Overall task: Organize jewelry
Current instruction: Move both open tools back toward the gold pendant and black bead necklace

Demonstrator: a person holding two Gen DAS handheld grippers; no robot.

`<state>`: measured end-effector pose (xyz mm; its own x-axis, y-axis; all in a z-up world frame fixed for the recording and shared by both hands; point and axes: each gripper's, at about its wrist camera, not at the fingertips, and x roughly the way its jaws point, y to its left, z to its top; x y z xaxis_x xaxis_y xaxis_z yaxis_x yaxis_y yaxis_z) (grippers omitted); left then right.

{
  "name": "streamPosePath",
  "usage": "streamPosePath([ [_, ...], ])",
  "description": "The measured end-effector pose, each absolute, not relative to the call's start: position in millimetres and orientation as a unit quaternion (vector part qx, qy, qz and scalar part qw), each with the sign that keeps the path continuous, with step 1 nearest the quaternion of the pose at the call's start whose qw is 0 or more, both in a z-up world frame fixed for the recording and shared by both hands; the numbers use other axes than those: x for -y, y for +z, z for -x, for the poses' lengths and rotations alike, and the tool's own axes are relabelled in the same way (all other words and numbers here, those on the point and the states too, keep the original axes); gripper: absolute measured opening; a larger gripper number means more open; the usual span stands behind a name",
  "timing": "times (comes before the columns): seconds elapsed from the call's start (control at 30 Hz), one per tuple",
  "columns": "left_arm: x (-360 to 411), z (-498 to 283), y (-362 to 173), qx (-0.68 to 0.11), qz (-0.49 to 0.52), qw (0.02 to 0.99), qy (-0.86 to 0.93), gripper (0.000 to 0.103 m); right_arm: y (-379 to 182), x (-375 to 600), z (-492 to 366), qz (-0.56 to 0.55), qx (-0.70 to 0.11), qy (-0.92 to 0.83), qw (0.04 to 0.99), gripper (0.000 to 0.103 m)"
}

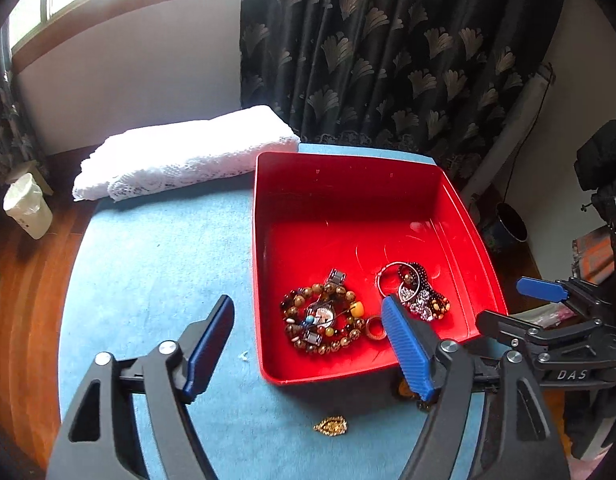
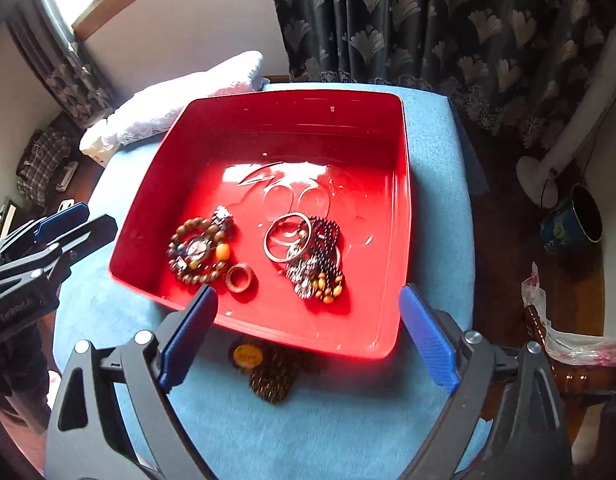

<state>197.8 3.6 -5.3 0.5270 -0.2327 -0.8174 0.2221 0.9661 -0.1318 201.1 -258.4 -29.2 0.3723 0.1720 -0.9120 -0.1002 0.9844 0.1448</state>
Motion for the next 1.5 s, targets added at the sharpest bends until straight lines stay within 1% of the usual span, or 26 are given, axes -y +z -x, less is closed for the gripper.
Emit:
streamPosePath([
  [0.07, -10, -186, -3, -0.467, 0.003, 0.875, -0.123, 0.080, -23, 260, -190, -0.040, -0.553, 0.088, 0.827, 0.094],
  [0.17, -20, -171, -2, -0.469, 0.010, 0.875, -0.116, 0.084, -19, 262, -172, -0.043, -0.553, 0.088, 0.827, 0.094],
  [0.27, -25, -157, -7, -0.478, 0.012, 0.872, -0.108, 0.087, -18, 261, -156, -0.044, -0.554, 0.083, 0.827, 0.095],
  [0.43, -26, -141, -20, -0.483, -0.012, 0.871, -0.088, 0.087, -25, 255, -138, -0.048, -0.567, 0.089, 0.818, 0.095],
  [0.6, -27, -132, -40, -0.504, -0.014, 0.859, -0.089, 0.087, -43, 249, -128, -0.057, -0.584, 0.096, 0.804, 0.095],
  [0.93, -27, -133, -67, -0.520, -0.024, 0.850, -0.080, 0.087, -76, 248, -131, -0.084, -0.608, 0.088, 0.784, 0.095],
  [0.97, -27, -134, -69, -0.521, -0.023, 0.849, -0.079, 0.087, -77, 249, -132, -0.087, -0.609, 0.087, 0.784, 0.093],
  [1.03, -27, -134, -73, -0.523, -0.021, 0.848, -0.081, 0.087, -81, 249, -135, -0.089, -0.613, 0.084, 0.781, 0.084],
  [1.07, -27, -134, -76, -0.524, -0.021, 0.847, -0.081, 0.087, -84, 249, -136, -0.089, -0.615, 0.083, 0.779, 0.077],
  [1.17, -25, -135, -84, -0.531, -0.020, 0.843, -0.084, 0.087, -91, 249, -138, -0.097, -0.623, 0.081, 0.772, 0.076],
  [1.3, -23, -139, -93, -0.538, -0.017, 0.839, -0.083, 0.086, -99, 251, -142, -0.108, -0.631, 0.075, 0.765, 0.067],
  [1.37, -23, -142, -98, -0.542, -0.018, 0.837, -0.079, 0.086, -104, 250, -146, -0.109, -0.634, 0.076, 0.762, 0.065],
  [1.5, -25, -146, -104, -0.547, -0.011, 0.833, -0.076, 0.086, -110, 248, -151, -0.110, -0.640, 0.074, 0.757, 0.057],
])
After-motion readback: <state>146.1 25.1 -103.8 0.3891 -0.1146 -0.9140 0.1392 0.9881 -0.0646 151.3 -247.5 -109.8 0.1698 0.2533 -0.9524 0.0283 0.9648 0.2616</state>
